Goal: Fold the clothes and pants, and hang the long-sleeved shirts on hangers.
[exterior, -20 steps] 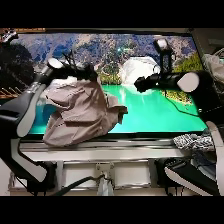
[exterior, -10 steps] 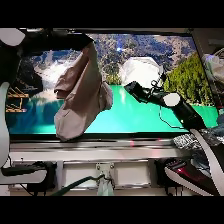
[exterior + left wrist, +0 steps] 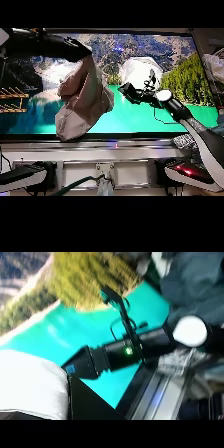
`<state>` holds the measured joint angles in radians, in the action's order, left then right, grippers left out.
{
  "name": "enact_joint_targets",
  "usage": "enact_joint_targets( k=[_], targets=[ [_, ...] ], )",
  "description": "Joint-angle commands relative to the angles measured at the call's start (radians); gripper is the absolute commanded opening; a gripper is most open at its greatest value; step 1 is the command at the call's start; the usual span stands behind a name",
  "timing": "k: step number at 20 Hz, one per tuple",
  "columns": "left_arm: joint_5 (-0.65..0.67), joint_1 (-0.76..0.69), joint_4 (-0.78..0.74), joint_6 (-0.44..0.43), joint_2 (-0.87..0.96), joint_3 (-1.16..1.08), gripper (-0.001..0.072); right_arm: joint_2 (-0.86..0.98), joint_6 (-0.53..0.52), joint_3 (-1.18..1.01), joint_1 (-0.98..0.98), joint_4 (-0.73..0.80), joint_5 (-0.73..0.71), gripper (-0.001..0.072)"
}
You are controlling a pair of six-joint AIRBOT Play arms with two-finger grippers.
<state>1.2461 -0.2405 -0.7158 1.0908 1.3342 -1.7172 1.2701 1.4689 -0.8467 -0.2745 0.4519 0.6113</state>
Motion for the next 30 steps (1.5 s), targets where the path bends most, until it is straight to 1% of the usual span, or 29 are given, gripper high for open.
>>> enact_joint_targets(
  k=[1,3,5,8,10,13,15,16,20,21,22,23,26,28,30],
  targets=[
    [0.058,-0.001,-0.062,0.04,-0.039,0.006,0.0016,0.094,-0.18,-0.038,0.0,-0.191,0.061,0.0592],
    [0.064,-0.001,-0.062,0.059,-0.056,0.006,0.0017,0.148,-0.202,-0.078,0.0,-0.24,0.042,0.0592],
    [0.08,-0.001,-0.061,0.067,-0.071,0.006,0.0016,0.223,-0.207,-0.152,-0.001,-0.282,0.054,0.0592],
    [0.112,-0.001,-0.062,0.089,-0.093,0.006,0.0016,0.342,-0.202,-0.297,-0.001,-0.299,0.063,0.0587],
    [0.117,-0.001,-0.061,0.1,-0.11,0.006,0.0017,0.422,-0.176,-0.399,-0.001,-0.298,0.08,0.0585],
    [0.117,-0.001,-0.062,0.101,-0.134,0.006,0.0017,0.53,-0.142,-0.523,-0.001,-0.296,0.158,0.0585],
    [0.117,-0.001,-0.062,0.104,-0.142,0.006,0.0017,0.559,-0.134,-0.547,-0.011,-0.291,0.185,0.0584],
    [0.117,-0.001,-0.062,0.104,-0.143,0.006,0.0016,0.561,-0.134,-0.547,-0.022,-0.276,0.179,0.0555],
    [0.117,-0.001,-0.062,0.104,-0.143,0.006,0.0017,0.587,-0.122,-0.547,-0.079,-0.265,0.171,0.0547],
    [0.117,-0.001,-0.062,0.103,-0.143,0.006,0.0017,0.59,-0.118,-0.547,-0.099,-0.262,0.167,0.0523],
    [0.117,-0.001,-0.062,0.103,-0.143,0.006,0.0017,0.59,-0.118,-0.547,-0.119,-0.263,0.161,0.0451],
    [0.117,-0.001,-0.062,0.103,-0.143,0.006,0.0017,0.59,-0.118,-0.547,-0.135,-0.267,0.158,0.0397],
    [0.117,0.001,-0.067,0.103,-0.143,0.006,0.0017,0.585,-0.12,-0.547,-0.142,-0.267,0.157,0.0032],
    [0.116,0.006,-0.083,0.103,-0.143,0.006,0.0017,0.552,-0.13,-0.547,-0.103,-0.267,0.156,0.0031],
    [0.098,0.017,-0.121,0.103,-0.143,0.006,0.0017,0.482,-0.175,-0.547,-0.031,-0.268,0.148,0.0031]
  ],
)
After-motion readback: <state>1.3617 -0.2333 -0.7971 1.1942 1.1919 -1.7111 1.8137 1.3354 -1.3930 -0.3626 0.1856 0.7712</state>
